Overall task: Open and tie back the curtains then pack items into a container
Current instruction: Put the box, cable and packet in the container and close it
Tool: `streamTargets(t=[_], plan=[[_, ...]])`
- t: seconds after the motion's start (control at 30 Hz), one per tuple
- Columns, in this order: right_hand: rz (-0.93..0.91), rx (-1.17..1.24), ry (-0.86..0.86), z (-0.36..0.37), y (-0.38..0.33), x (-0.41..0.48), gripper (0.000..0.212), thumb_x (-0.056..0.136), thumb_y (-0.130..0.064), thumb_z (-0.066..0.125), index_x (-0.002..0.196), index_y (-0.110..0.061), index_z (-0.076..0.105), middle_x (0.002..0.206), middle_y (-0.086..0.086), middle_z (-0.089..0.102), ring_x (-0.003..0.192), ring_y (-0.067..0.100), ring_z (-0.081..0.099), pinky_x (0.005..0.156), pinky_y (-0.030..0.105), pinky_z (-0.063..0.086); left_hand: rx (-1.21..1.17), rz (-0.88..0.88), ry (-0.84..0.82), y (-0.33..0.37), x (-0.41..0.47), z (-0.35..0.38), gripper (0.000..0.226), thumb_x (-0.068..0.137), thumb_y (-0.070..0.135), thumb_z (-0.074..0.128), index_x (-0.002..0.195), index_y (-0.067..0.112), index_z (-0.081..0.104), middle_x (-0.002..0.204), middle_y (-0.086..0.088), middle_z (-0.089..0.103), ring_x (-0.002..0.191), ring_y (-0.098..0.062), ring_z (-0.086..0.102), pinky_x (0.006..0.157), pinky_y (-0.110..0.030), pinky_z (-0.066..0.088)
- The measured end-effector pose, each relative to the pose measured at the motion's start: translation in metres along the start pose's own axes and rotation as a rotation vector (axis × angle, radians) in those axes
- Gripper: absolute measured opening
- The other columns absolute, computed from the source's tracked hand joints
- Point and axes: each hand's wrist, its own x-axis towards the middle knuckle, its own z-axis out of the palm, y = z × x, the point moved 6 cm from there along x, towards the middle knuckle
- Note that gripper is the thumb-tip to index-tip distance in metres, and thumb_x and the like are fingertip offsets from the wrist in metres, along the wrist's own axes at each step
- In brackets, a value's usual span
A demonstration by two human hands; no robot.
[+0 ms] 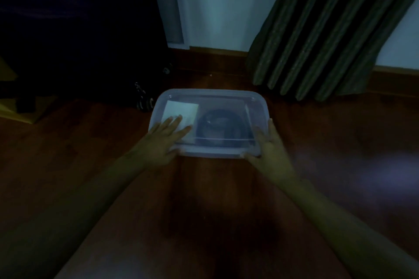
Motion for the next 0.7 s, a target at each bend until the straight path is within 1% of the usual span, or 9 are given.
streamTargets(t=[0.1,0.17,0.23,0.3,0.37,0.43,0.53,0.63,0.7], plan=[[-0.061,-0.099,0.061,-0.005,-0.012,0.021,0.077,0.088,-0.037,0.066,0.151,-0.018,0.026,0.161,0.01,0.006,0.146,0.029,0.015,0.115,0.045,0.031,0.071,-0.136,0.065,-0.019,0.012,-0.008,0.073,0.098,0.042,0.042,0.151,0.027,-0.005,0.159,-0.005,-0.015,0.148,-0.025,-0.007,0.12,-0.043,0.003],[-0.191,-0.196,0.202,-0.002,-0.023,0.019,0.066,0.09,-0.03,0.063,0.148,-0.012,0.034,0.157,0.015,0.024,0.144,0.03,0.024,0.113,0.049,0.033,0.053,-0.199,0.239,-0.014,0.007,-0.008,0.073,0.098,0.041,0.039,0.152,0.014,-0.003,0.159,-0.01,-0.009,0.148,-0.027,-0.003,0.12,-0.042,0.003],[-0.326,-0.284,0.315,0.013,-0.028,0.006,0.059,0.091,-0.024,0.059,0.145,-0.009,0.038,0.153,0.017,0.033,0.141,0.032,0.031,0.113,0.05,0.031,0.042,-0.209,0.386,-0.004,-0.005,0.005,0.068,0.099,0.041,0.031,0.152,0.005,0.006,0.159,-0.015,0.001,0.148,-0.029,0.004,0.118,-0.043,0.007],[-0.398,-0.367,0.327,0.035,-0.025,-0.001,0.06,0.094,-0.027,0.053,0.147,-0.008,0.033,0.155,0.017,0.029,0.143,0.032,0.027,0.114,0.053,0.028,0.037,-0.215,0.368,0.003,-0.011,0.026,0.072,0.097,0.048,0.023,0.152,0.005,0.005,0.159,-0.015,0.0,0.148,-0.027,0.002,0.117,-0.045,0.008],[-0.4,-0.418,0.294,0.051,-0.019,-0.002,0.069,0.092,-0.032,0.052,0.151,-0.008,0.024,0.158,0.017,0.02,0.147,0.031,0.016,0.112,0.056,0.029,0.062,-0.218,0.336,0.003,-0.011,0.043,0.076,0.096,0.052,0.023,0.152,0.006,0.0,0.159,-0.014,-0.002,0.148,-0.026,0.001,0.117,-0.045,0.01],[-0.373,-0.417,0.271,0.054,-0.018,0.004,0.078,0.089,-0.032,0.059,0.152,-0.009,0.018,0.16,0.017,0.014,0.148,0.031,0.011,0.113,0.056,0.028,0.089,-0.211,0.346,-0.002,-0.005,0.045,0.078,0.095,0.051,0.026,0.151,0.005,-0.001,0.159,-0.015,-0.001,0.148,-0.027,0.002,0.117,-0.044,0.011],[-0.344,-0.426,0.208,0.052,-0.022,0.024,0.091,0.084,-0.033,0.064,0.154,-0.01,0.01,0.161,0.015,0.005,0.148,0.03,0.004,0.116,0.054,0.02,0.091,-0.167,0.349,-0.015,0.011,0.034,0.077,0.097,0.048,0.031,0.151,0.007,-0.005,0.159,-0.013,-0.006,0.147,-0.026,-0.001,0.118,-0.043,0.009],[-0.325,-0.471,0.176,0.043,-0.025,0.052,0.095,0.084,-0.031,0.064,0.154,-0.012,0.003,0.162,0.012,-0.003,0.149,0.027,-0.002,0.115,0.058,0.017,0.104,-0.152,0.293,-0.028,0.038,0.02,0.084,0.096,0.046,0.039,0.15,0.006,-0.011,0.159,-0.013,-0.015,0.147,-0.026,-0.01,0.12,-0.045,0.008],[-0.296,-0.493,0.157,0.037,-0.025,0.072,0.095,0.085,-0.028,0.063,0.154,-0.014,-0.001,0.162,0.01,-0.008,0.148,0.024,-0.006,0.113,0.061,0.016,0.118,-0.156,0.269,-0.032,0.058,0.011,0.091,0.094,0.045,0.046,0.15,0.004,-0.013,0.158,-0.015,-0.016,0.147,-0.027,-0.012,0.12,-0.047,0.009]])
